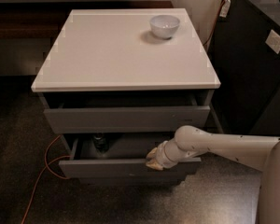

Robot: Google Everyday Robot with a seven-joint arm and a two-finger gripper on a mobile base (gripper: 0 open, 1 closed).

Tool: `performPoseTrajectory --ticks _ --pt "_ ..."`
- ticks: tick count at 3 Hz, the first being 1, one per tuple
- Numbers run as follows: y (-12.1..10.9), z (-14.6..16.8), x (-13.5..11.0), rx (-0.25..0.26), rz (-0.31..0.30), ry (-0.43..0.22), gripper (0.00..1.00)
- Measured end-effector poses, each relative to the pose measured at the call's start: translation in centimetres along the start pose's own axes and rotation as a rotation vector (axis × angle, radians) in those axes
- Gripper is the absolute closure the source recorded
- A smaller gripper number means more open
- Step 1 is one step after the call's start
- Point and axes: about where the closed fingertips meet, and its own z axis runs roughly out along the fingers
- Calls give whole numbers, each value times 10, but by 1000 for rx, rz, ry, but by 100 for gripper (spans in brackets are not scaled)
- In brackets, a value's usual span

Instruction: Pick green can from middle drawer and place on counter

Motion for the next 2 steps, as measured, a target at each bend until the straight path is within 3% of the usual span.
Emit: performPoseTrajectory --ticks 2 --pt "16 2 -3 -29 1 -2 100"
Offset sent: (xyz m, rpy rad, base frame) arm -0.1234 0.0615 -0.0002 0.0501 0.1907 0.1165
